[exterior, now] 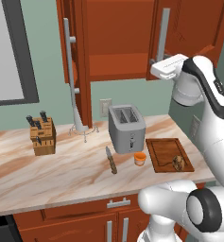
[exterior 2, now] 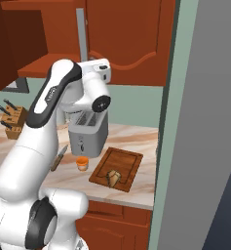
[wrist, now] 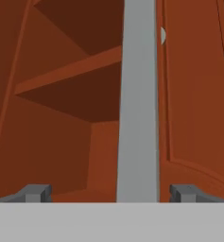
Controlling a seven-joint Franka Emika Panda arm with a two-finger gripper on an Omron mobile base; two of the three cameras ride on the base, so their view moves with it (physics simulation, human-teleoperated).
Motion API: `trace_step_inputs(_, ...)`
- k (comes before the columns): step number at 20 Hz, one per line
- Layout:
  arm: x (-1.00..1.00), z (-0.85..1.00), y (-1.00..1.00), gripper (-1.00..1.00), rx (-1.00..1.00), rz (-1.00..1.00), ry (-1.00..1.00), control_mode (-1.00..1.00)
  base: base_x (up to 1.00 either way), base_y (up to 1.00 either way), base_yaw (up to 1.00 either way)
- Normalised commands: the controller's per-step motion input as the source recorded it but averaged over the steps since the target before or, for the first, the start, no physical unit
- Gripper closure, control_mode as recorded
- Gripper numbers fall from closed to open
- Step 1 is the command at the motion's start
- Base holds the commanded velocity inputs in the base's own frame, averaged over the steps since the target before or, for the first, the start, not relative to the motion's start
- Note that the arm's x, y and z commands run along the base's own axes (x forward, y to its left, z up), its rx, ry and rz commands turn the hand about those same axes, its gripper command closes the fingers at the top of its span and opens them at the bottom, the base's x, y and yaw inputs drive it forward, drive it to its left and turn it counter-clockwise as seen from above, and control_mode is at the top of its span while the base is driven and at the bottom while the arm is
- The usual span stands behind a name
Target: Pick the bread, place it on the cutting board, pick the jam, place it on the counter, and close the cabinet.
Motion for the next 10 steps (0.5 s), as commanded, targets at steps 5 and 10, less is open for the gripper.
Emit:
trace_step_inputs(5, 0.13, 0.0, 0.0, -1.0, 0.0, -0.11, 0.0, -1.0, 0.0, 0.0, 0.0)
trace_step_inputs(10, 0.12, 0.0, 0.0, -1.0, 0.0, -0.11, 0.0, -1.0, 0.0, 0.0, 0.0)
